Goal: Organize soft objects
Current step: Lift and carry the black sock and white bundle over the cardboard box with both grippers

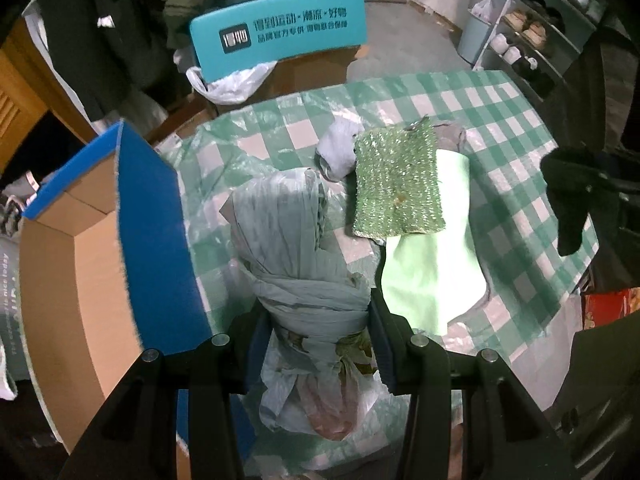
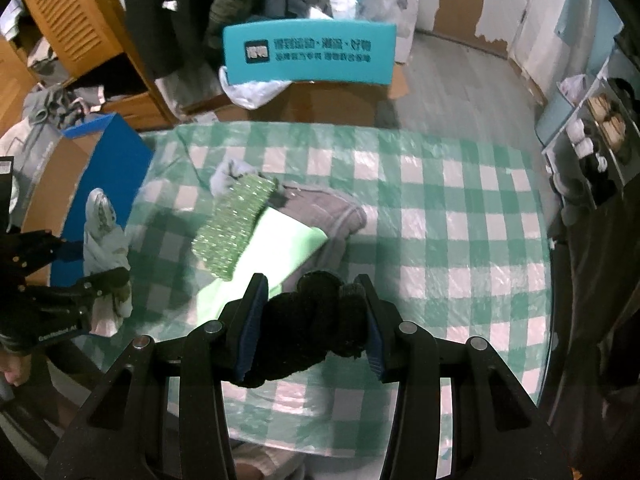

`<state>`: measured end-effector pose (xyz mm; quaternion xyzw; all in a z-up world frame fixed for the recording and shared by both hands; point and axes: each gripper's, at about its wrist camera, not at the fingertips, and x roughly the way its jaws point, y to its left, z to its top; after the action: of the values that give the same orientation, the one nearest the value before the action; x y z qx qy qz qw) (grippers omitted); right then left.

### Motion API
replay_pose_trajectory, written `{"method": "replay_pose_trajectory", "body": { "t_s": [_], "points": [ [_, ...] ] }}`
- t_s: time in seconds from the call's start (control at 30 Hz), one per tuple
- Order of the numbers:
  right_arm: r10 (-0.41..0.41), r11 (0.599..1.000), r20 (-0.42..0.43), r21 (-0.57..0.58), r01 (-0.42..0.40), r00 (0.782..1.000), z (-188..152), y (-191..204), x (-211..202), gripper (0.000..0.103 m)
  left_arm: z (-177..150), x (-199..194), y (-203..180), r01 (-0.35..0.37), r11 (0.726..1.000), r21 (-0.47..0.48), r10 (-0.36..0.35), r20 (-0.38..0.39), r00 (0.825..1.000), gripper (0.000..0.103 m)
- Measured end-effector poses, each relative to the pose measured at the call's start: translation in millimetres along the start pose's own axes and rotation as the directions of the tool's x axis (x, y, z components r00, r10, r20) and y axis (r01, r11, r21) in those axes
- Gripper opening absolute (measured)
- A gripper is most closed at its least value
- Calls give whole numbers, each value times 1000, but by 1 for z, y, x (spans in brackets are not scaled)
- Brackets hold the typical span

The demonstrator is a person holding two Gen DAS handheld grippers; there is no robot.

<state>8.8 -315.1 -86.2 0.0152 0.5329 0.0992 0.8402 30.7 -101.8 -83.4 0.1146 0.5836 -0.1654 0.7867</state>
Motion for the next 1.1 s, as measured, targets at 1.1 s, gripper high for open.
{"method": "replay_pose_trajectory", "body": {
  "t_s": [1.1],
  "points": [
    [182,945,69,-287,-155,981,41,179,-39,44,-43,-95,93,-58,993,-100,75,176,982,46]
  ]
}}
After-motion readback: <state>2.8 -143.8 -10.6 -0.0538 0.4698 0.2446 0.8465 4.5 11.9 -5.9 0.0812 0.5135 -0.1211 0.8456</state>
